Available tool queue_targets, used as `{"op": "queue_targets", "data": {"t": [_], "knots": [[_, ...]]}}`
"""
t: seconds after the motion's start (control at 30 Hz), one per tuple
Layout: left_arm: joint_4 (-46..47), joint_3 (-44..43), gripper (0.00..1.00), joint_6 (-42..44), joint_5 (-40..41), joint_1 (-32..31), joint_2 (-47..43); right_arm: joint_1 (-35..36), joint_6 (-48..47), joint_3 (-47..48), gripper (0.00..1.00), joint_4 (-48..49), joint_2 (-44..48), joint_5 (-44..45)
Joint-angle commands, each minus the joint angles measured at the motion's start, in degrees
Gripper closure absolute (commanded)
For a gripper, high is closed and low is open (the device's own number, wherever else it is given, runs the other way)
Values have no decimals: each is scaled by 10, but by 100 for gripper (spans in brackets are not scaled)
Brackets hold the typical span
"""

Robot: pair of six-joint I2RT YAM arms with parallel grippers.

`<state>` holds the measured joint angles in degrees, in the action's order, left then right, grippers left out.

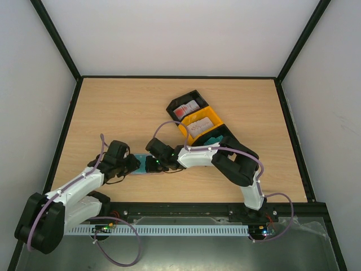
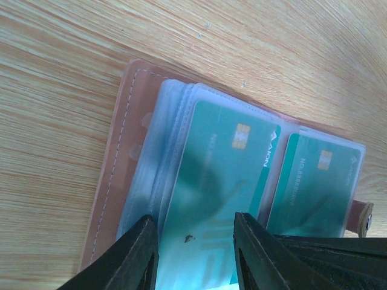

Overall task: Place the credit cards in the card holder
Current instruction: Turn over the card slot in the card holder.

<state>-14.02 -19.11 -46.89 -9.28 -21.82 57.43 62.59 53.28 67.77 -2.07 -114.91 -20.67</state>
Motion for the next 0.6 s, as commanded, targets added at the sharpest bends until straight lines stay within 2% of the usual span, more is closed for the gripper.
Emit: {"op": "queue_targets", "data": {"t": [0.0, 0.4, 0.57], "knots": [[-21, 10, 63, 4, 4, 5, 17, 1, 0, -11, 98, -37, -28, 14], [-7, -14, 68, 7, -136, 5, 2, -1, -2, -13, 98, -36, -30, 18], [-10, -14, 72, 4, -169, 5, -13, -6, 13, -29, 98, -14, -19, 9]]}}
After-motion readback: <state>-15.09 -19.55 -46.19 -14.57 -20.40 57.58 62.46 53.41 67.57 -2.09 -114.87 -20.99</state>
